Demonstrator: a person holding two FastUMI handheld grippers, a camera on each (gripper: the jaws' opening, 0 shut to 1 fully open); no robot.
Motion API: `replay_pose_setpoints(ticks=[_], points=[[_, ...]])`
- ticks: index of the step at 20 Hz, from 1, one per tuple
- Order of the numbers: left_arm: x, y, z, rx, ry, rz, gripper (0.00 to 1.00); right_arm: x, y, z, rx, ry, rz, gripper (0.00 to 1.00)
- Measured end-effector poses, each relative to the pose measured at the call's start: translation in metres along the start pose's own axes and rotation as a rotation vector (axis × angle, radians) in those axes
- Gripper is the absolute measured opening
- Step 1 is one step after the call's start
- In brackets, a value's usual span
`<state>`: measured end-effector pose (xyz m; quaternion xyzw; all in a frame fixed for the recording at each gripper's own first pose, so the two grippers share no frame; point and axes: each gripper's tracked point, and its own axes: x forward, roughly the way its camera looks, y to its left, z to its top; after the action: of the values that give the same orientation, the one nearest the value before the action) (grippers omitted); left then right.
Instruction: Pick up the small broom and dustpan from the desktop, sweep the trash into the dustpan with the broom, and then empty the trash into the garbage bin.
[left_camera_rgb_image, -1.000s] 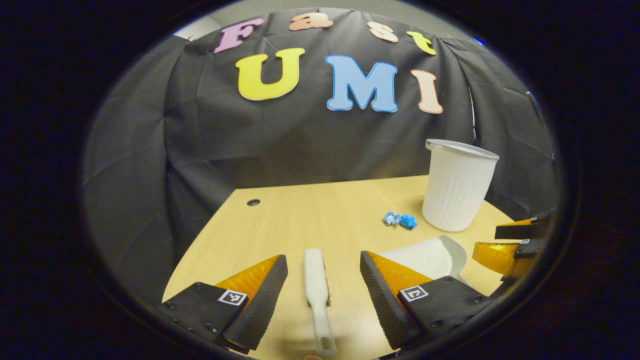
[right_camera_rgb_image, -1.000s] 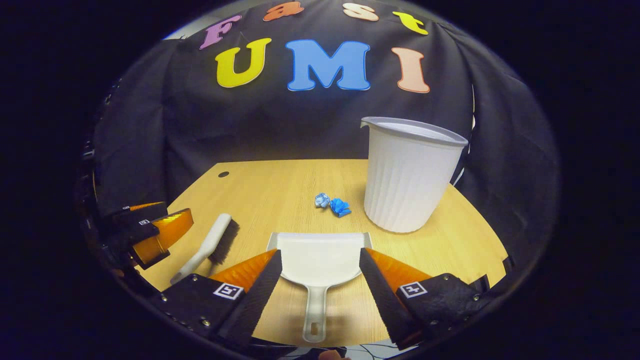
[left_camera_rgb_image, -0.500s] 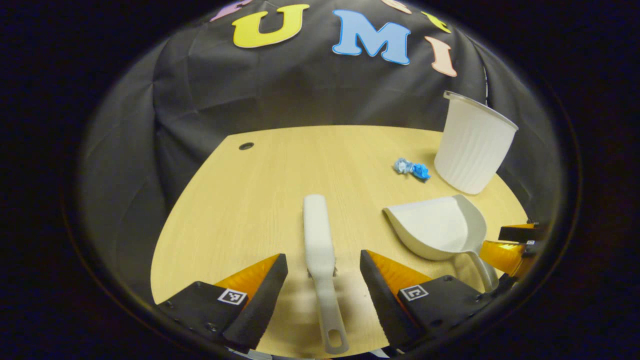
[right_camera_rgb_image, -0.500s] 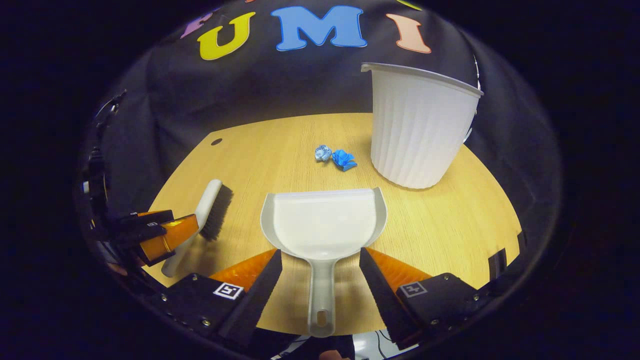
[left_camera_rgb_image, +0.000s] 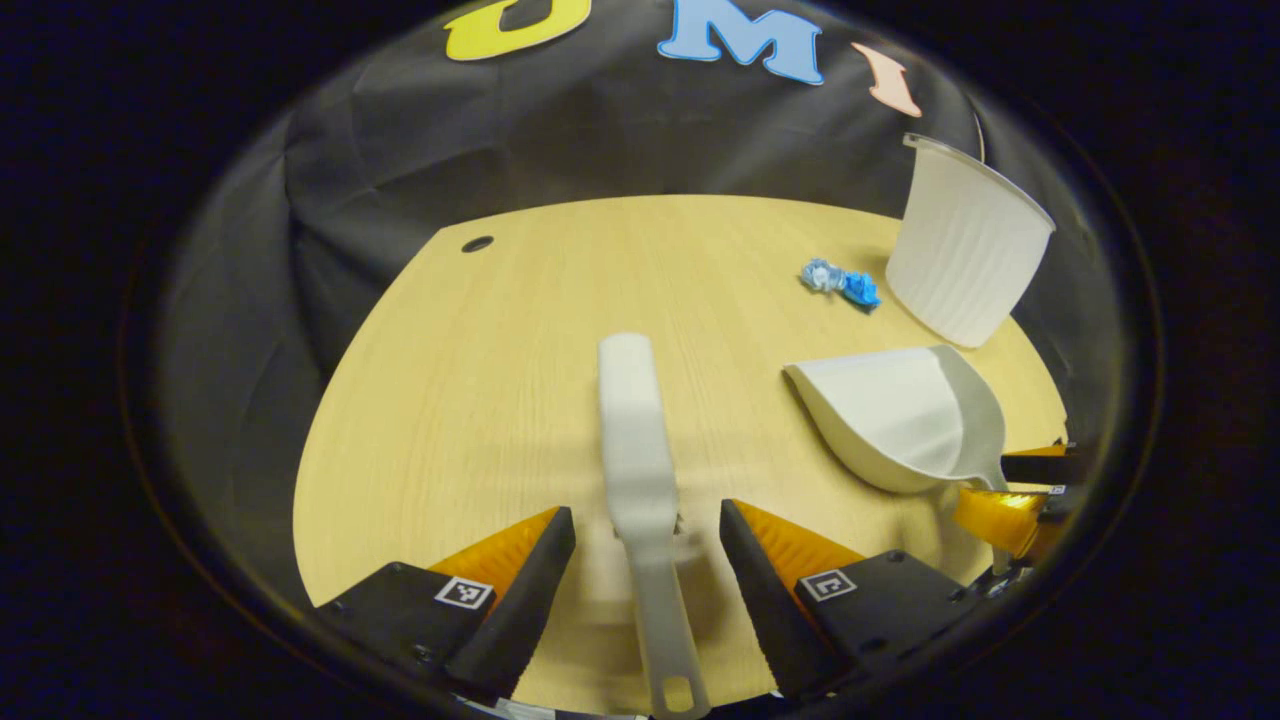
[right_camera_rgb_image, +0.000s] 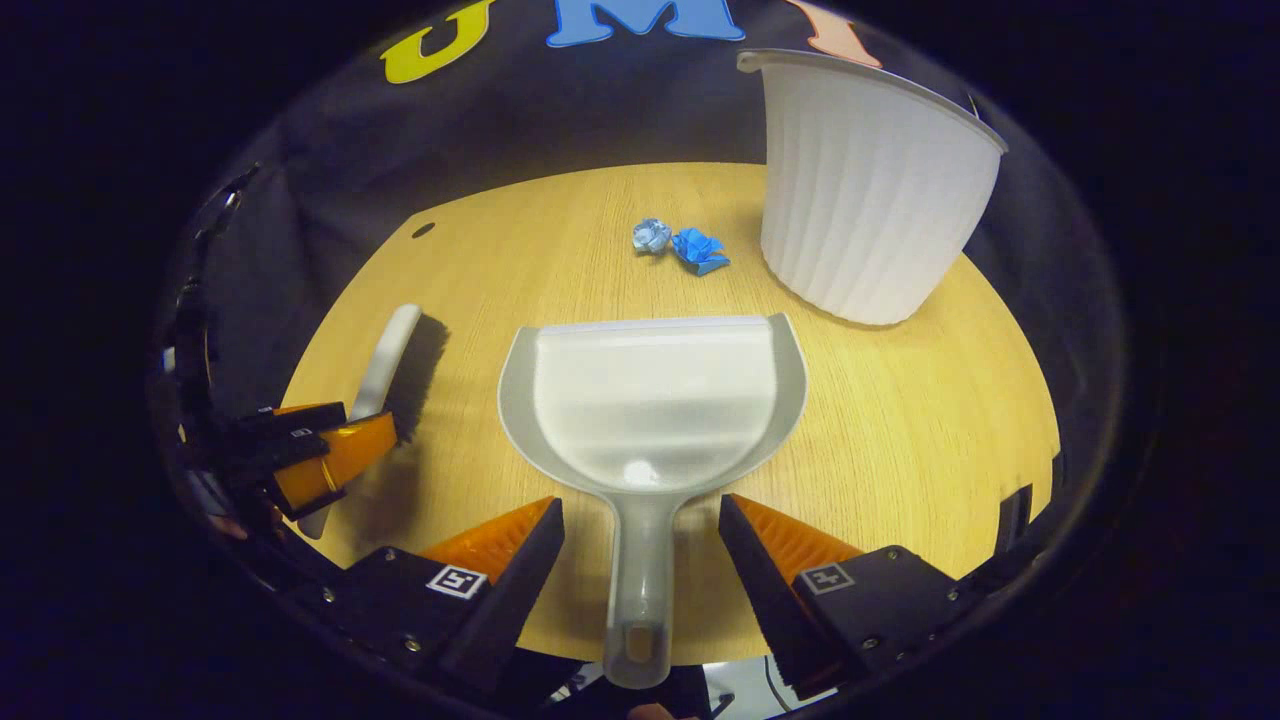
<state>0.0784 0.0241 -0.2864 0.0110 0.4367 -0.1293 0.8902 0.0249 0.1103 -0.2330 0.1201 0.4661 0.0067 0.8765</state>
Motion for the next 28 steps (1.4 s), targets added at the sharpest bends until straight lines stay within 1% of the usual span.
replay_pose_setpoints(ticks=[2,3,5,6,7,8,9,10,11,12,13,14,15,16,17,18,20,21,24,26,27,28], points=[[0.007,0.001,-0.003,0.008,0.021,0.002,1.00,0.010,-0.002,-0.005,-0.005,0.035,-0.010,0.98],[0.009,0.002,-0.003,0.012,0.030,0.003,0.96,0.015,-0.003,-0.005,-0.006,0.047,-0.012,0.98],[0.017,-0.001,-0.003,0.012,0.051,-0.001,0.95,0.023,-0.004,-0.007,-0.004,0.068,-0.019,0.98],[0.020,-0.001,-0.004,0.011,0.057,-0.004,0.99,0.027,-0.004,-0.007,0.000,0.076,-0.020,0.98],[0.021,0.001,-0.004,0.010,0.063,0.000,0.95,0.030,-0.004,-0.007,0.000,0.083,-0.022,0.98],[0.023,0.002,-0.004,0.010,0.066,0.004,0.94,0.033,-0.005,-0.008,-0.003,0.090,-0.028,0.98],[0.024,0.003,-0.005,0.007,0.069,0.007,0.86,0.035,-0.006,-0.008,-0.005,0.094,-0.029,0.98],[0.026,0.003,-0.006,0.002,0.075,0.008,0.87,0.036,-0.006,-0.008,-0.007,0.101,-0.034,0.97],[0.027,0.003,-0.007,-0.003,0.081,0.008,0.85,0.037,-0.008,-0.009,-0.013,0.102,-0.051,0.91],[0.029,0.002,-0.009,-0.010,0.088,0.011,0.84,0.040,-0.012,-0.009,-0.021,0.098,-0.063,0.89],[0.029,0.003,-0.010,-0.015,0.093,0.016,0.75,0.039,-0.015,-0.008,-0.025,0.094,-0.069,0.77],[0.029,0.005,-0.012,-0.021,0.093,0.018,0.72,0.040,-0.017,-0.009,-0.028,0.093,-0.080,0.74],[0.028,0.007,-0.012,-0.026,0.094,0.025,0.70,0.042,-0.018,-0.008,-0.027,0.088,-0.085,0.59],[0.026,0.009,-0.012,-0.029,0.094,0.028,0.65,0.042,-0.021,-0.008,-0.027,0.088,-0.092,0.53],[0.027,0.010,-0.011,-0.029,0.094,0.030,0.59,0.043,-0.022,-0.007,-0.026,0.082,-0.097,0.43],[0.026,0.009,-0.011,-0.029,0.095,0.028,0.54,0.043,-0.022,-0.008,-0.031,0.083,-0.095,0.39],[0.032,0.007,-0.012,-0.022,0.095,0.029,0.48,0.044,-0.021,-0.007,-0.045,0.072,-0.100,0.39],[0.032,0.007,-0.011,-0.016,0.093,0.027,0.46,0.042,-0.022,-0.007,-0.054,0.066,-0.103,0.36],[0.031,0.007,-0.008,-0.006,0.080,0.009,0.43,0.040,-0.022,-0.008,-0.065,0.048,-0.093,0.36],[0.032,0.009,-0.006,0.000,0.076,0.004,0.43,0.038,-0.022,-0.008,-0.067,0.031,-0.083,0.36],[0.031,0.009,-0.005,0.004,0.078,-0.004,0.36,0.039,-0.023,-0.009,-0.070,0.024,-0.082,0.34],[0.032,0.009,-0.001,0.004,0.076,-0.008,0.41,0.039,-0.025,-0.010,-0.073,0.017,-0.084,0.34]])
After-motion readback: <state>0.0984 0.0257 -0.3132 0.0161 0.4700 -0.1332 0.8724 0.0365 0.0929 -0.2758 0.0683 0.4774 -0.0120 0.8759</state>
